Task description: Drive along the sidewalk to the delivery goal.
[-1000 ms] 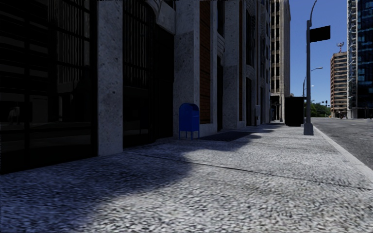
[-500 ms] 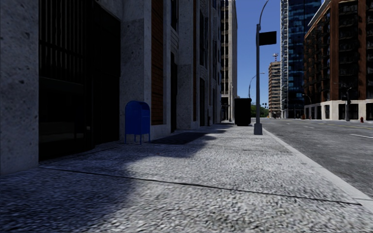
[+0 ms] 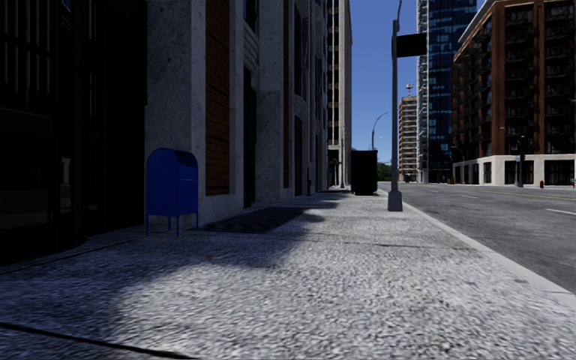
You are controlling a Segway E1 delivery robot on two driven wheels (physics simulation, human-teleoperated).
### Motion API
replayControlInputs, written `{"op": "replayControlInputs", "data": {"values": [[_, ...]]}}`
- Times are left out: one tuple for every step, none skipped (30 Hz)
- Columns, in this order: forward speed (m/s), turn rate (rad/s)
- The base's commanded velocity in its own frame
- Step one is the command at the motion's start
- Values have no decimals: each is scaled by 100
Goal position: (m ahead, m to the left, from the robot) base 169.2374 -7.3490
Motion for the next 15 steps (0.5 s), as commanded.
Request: {"op": "replayControlInputs", "data": {"values": [[200, 0], [200, 0], [200, 0], [200, 0], [200, -9], [200, -9], [200, -16], [200, -21], [200, -23], [200, -24], [200, -24], [200, -26], [200, -27], [200, -28], [200, -28]]}}
